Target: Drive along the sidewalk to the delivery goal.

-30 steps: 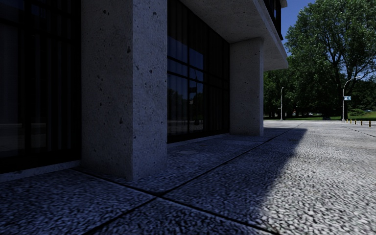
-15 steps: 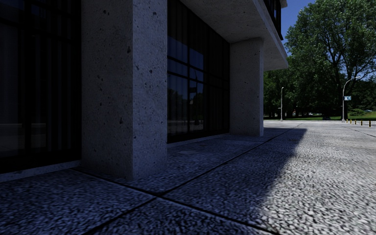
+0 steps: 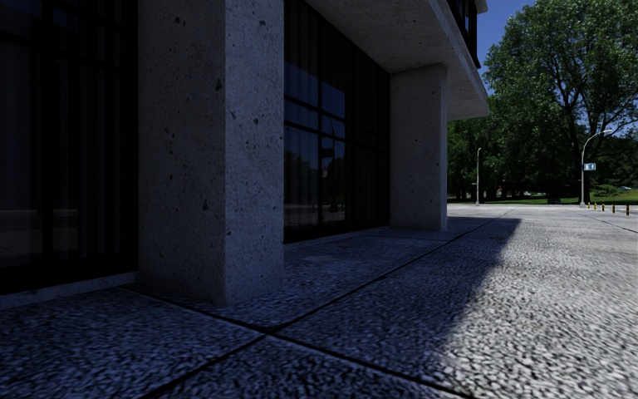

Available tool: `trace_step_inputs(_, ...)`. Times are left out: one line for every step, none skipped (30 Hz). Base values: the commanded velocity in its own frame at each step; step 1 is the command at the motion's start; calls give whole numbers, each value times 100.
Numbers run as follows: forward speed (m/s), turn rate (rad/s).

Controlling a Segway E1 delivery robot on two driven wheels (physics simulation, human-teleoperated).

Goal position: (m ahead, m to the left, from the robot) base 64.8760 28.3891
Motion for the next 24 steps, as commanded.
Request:
trace_step_inputs(200, 0)
trace_step_inputs(200, 0)
trace_step_inputs(200, 0)
trace_step_inputs(200, 0)
trace_step_inputs(200, -4)
trace_step_inputs(200, -17)
trace_step_inputs(200, -17)
trace_step_inputs(200, -24)
trace_step_inputs(200, -26)
trace_step_inputs(200, -27)
trace_step_inputs(200, -28)
trace_step_inputs(200, -28)
trace_step_inputs(200, -30)
trace_step_inputs(200, -37)
trace_step_inputs(200, -37)
trace_step_inputs(200, -42)
trace_step_inputs(200, -47)
trace_step_inputs(200, -50)
trace_step_inputs(200, -51)
trace_step_inputs(200, -52)
trace_step_inputs(200, -56)
trace_step_inputs(200, -58)
trace_step_inputs(200, -58)
trace_step_inputs(200, -58)
